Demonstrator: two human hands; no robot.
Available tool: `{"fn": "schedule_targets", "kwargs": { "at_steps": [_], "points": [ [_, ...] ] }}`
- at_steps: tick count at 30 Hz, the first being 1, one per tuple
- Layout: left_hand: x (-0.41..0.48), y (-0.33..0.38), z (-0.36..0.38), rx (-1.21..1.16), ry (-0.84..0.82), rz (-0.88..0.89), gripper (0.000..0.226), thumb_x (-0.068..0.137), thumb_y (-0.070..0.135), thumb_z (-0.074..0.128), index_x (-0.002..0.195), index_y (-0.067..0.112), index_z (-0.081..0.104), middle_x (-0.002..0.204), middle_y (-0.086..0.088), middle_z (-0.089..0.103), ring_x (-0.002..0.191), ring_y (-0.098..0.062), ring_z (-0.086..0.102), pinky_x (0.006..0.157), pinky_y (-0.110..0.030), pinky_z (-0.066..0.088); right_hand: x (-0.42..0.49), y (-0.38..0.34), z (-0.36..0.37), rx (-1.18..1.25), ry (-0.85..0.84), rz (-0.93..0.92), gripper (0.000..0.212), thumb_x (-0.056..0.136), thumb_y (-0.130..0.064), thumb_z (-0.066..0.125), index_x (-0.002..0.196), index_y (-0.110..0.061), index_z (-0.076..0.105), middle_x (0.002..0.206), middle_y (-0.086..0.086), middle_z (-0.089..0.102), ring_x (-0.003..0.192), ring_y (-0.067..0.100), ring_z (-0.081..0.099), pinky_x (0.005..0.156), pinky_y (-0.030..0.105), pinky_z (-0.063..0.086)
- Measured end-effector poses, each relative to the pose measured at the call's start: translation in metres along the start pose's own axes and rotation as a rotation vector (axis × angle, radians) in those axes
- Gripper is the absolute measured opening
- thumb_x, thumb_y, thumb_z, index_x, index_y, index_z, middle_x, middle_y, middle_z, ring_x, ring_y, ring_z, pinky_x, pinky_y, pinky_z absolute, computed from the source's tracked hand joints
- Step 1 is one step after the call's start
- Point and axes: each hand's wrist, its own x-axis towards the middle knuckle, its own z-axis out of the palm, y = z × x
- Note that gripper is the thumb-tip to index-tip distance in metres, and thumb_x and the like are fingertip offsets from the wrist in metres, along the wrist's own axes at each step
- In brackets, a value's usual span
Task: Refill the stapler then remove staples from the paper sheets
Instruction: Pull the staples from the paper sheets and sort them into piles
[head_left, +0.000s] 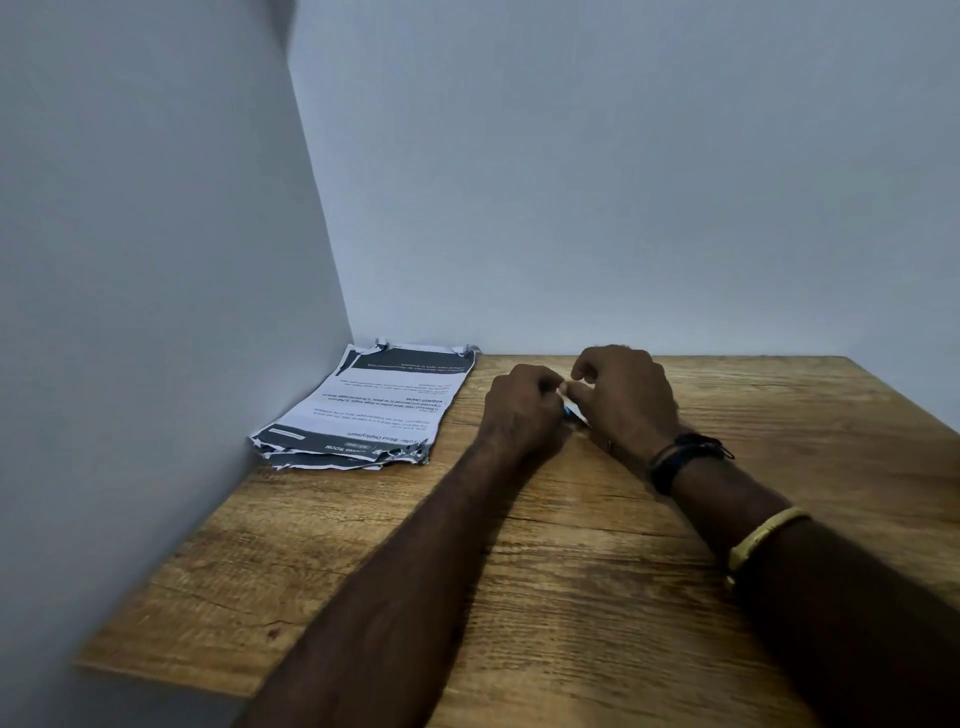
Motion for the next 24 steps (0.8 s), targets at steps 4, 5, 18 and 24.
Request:
{"fn": "schedule_targets", "kwargs": {
  "at_steps": [4,5,18,24],
  "points": [
    [0.002,-0.001,-0.022,-0.053,0.166,0.008,0.021,0.091,0.023,0.066,0.106,0.016,0.078,0.103,-0.001,0.080,0.099,-0.015,0.072,0.089,-0.030,0.055,0.008,-0.024,-0.001,0.167,0.052,-0.058,0.009,0.087,-0.024,0.068,0.083,-0.023,0.076,0.086,-0.006,0.076,0.087,0.019,0.068,0.074,0.033,0.052],
    [0.003,-0.004,-0.031,-0.058,0.202,-0.001,0.018,0.090,0.026,0.068,0.101,0.017,0.079,0.097,0.000,0.080,0.095,-0.015,0.074,0.085,-0.030,0.056,0.010,-0.033,0.001,0.210,0.045,-0.061,0.010,0.087,-0.023,0.069,0.082,-0.022,0.077,0.085,-0.005,0.076,0.086,0.018,0.068,0.073,0.032,0.051],
    [0.011,-0.114,-0.137,0.169,0.355,-0.412,0.013,0.085,0.024,0.068,0.077,0.015,0.072,0.094,-0.010,0.078,0.098,-0.032,0.071,0.079,-0.028,0.051,0.034,-0.117,0.083,0.199,-0.243,0.115,0.016,0.087,-0.014,0.062,0.095,-0.010,0.075,0.102,0.013,0.075,0.100,0.034,0.069,0.077,0.031,0.054],
    [0.019,-0.148,-0.149,0.284,0.258,-0.509,0.033,0.087,0.024,0.066,0.118,0.015,0.070,0.126,-0.014,0.070,0.121,-0.034,0.063,0.099,-0.035,0.050,0.035,-0.117,0.110,0.114,-0.247,0.186,0.043,0.087,-0.017,0.068,0.129,-0.013,0.060,0.124,0.016,0.068,0.116,0.037,0.065,0.088,0.036,0.054]
  ]
}}
